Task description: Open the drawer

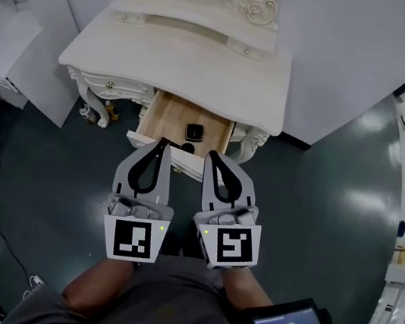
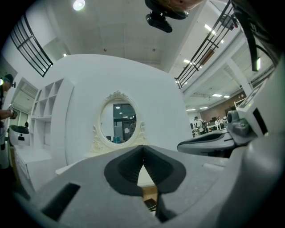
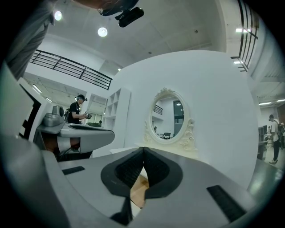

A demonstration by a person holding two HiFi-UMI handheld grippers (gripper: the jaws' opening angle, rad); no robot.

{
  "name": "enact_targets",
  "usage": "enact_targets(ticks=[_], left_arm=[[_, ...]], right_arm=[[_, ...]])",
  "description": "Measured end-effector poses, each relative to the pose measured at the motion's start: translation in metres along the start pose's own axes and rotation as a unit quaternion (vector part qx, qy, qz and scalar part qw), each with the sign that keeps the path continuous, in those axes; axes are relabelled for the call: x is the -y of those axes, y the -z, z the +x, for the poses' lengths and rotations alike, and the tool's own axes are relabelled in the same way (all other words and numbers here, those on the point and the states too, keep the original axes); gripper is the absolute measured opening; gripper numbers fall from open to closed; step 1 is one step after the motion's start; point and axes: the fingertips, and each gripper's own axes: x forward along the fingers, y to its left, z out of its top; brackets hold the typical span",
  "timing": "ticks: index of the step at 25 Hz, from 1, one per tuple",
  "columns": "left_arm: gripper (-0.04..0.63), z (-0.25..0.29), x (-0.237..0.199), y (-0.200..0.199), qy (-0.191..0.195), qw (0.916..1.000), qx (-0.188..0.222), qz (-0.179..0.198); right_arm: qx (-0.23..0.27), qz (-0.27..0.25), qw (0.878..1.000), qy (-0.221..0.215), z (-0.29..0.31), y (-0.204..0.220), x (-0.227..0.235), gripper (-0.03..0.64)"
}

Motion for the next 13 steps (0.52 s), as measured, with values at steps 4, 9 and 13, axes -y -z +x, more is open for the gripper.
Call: enact_targets(ticks=[4, 9, 13], left_arm=[[0.015, 0.001, -0.0009, -0.0003, 0.001, 1.0, 0.002, 0.004], [0.015, 0.0004, -0.0014, 0.0, -0.001, 1.0, 0.004, 0.003], [0.015, 0.0001, -0.0009, 0.0, -0.002, 1.0, 0.005, 0.004]], right_arm=[[0.0, 0.001, 1.0, -0.004, 0.0007, 0.0011, -0.0033, 0.014], [0.002, 0.0, 1.0, -0.006, 0.0007, 0.0006, -0.0043, 0.014], [0.004, -0.003, 1.0, -0.007, 0.0003, 0.0001, -0.0045, 0.014]])
